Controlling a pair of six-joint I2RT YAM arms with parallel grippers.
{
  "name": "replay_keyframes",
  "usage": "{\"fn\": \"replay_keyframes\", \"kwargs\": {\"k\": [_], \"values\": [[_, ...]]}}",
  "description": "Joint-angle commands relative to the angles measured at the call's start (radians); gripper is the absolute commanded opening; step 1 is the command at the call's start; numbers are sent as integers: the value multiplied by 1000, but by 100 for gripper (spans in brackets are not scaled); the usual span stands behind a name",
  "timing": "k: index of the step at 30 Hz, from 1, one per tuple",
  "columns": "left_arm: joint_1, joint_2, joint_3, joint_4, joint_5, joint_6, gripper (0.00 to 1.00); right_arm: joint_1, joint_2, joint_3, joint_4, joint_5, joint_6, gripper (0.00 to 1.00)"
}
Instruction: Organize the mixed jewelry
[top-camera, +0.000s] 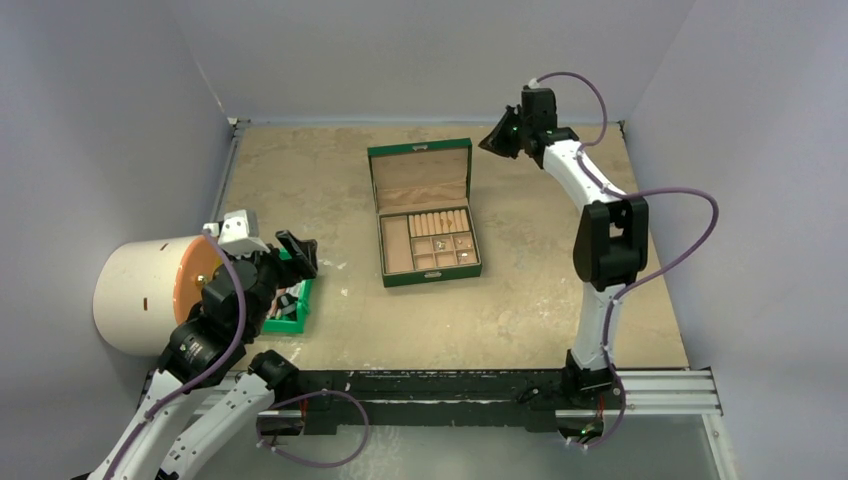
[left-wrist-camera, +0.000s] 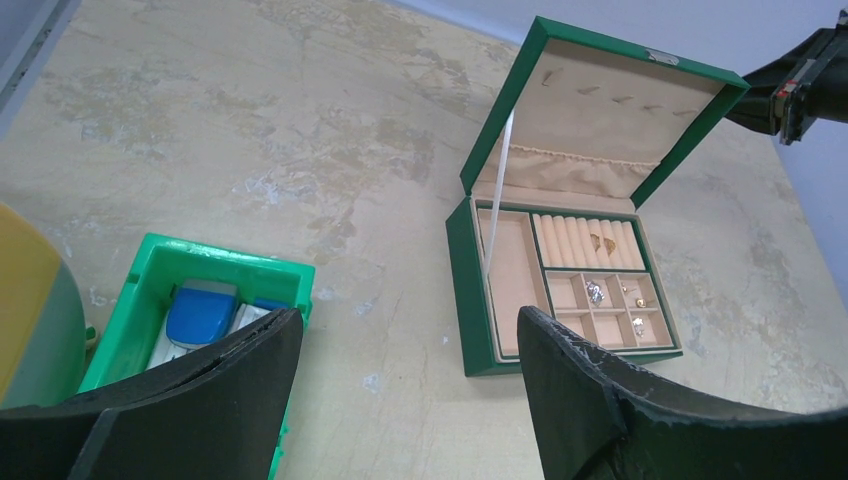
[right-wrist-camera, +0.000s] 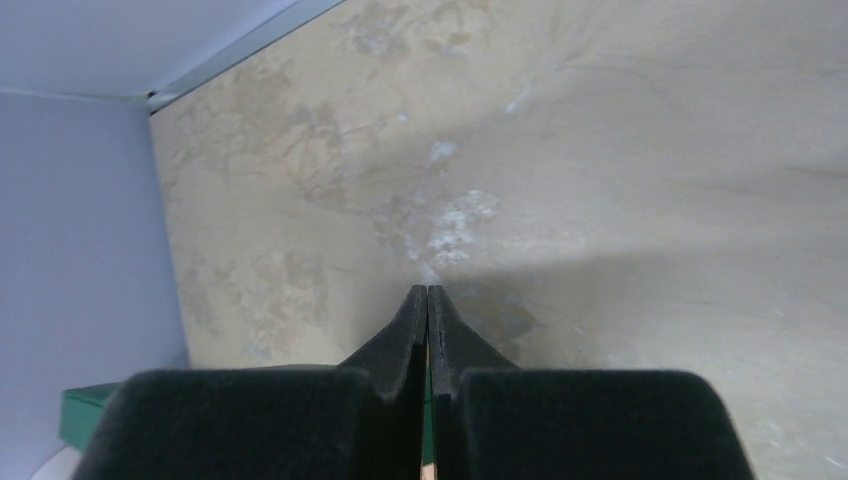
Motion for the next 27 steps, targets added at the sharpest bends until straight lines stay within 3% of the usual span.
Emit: {"fn": "replay_keyframes", "kwargs": {"k": [1,10,27], "values": [[5,8,8,26,-6,-19,79,-3,48,95,79,-171,57,0],[5,10,9,26,-8,-20,78,-3,130,104,229,-468,128,0],[5,28,9,29,2,-18,79,-3,37,-138,389,-601,136,0]]}}
